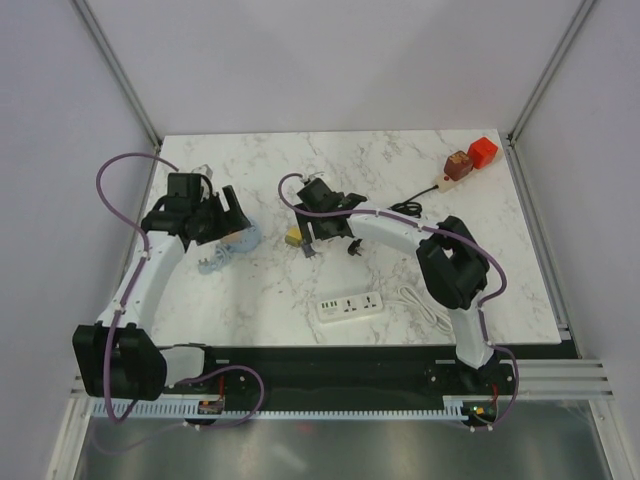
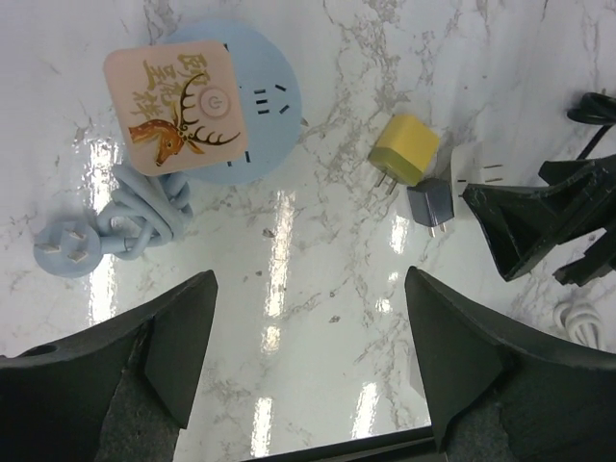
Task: Pull the plug off the socket
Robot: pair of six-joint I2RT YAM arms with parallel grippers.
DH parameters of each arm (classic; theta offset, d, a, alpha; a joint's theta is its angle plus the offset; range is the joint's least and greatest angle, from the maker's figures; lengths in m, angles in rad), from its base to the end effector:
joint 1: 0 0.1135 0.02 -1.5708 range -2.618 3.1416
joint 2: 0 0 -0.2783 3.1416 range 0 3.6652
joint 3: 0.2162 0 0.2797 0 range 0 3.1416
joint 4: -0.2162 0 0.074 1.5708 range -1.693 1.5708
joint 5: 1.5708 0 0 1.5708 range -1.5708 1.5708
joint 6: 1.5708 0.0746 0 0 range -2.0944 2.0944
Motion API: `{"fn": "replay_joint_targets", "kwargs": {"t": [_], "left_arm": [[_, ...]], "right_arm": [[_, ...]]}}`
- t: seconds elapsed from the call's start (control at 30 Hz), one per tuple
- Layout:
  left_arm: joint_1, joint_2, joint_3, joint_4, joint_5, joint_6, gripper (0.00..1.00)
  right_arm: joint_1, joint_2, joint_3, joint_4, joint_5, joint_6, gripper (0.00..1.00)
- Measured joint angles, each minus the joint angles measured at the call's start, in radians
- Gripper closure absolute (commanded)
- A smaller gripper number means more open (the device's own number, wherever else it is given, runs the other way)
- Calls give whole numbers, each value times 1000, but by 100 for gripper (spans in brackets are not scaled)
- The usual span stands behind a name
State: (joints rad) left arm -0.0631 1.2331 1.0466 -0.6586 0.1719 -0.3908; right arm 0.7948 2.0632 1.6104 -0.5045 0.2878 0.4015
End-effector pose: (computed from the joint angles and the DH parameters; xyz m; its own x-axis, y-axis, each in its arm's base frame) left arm 0.3038 -0.0320 0.2741 -0.7571 -0.3282 -0.5649 -0.1222 0.9205 -0.3711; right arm 0.3704 0.3472 0.1742 -0.7499 -0.2291 -0.6206 -0.3008 0.9536 0.0114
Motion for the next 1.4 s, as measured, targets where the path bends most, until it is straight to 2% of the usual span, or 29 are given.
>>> {"fn": "replay_joint_targets", "kwargs": {"t": [0.07,0.27,0.47,0.7,0.93,1.2,1.4], "left_arm": [[0,19,14,-3,-22,15,12],[0,77,53,-18,-115,60,12],[2,148,79,-29,-180,105,13],[15,208,113,-26,-198,125,4],[22,235,121,-11,-199,132,2],[23,287,122,18,-202,139,1],[23,359,140,42,-201,146,5]], "right_arm": [[0,-4,0,-1,-3,-6,2],[0,-63,-4,-5,-55,-14,2],[-6,-145,-4,28,-211,-13,2],[-11,-149,-17,110,-385,-5,2],[-20,-82,-16,207,-510,45,2],[-22,44,35,230,-573,82,2],[-22,112,110,260,-599,109,4]]}}
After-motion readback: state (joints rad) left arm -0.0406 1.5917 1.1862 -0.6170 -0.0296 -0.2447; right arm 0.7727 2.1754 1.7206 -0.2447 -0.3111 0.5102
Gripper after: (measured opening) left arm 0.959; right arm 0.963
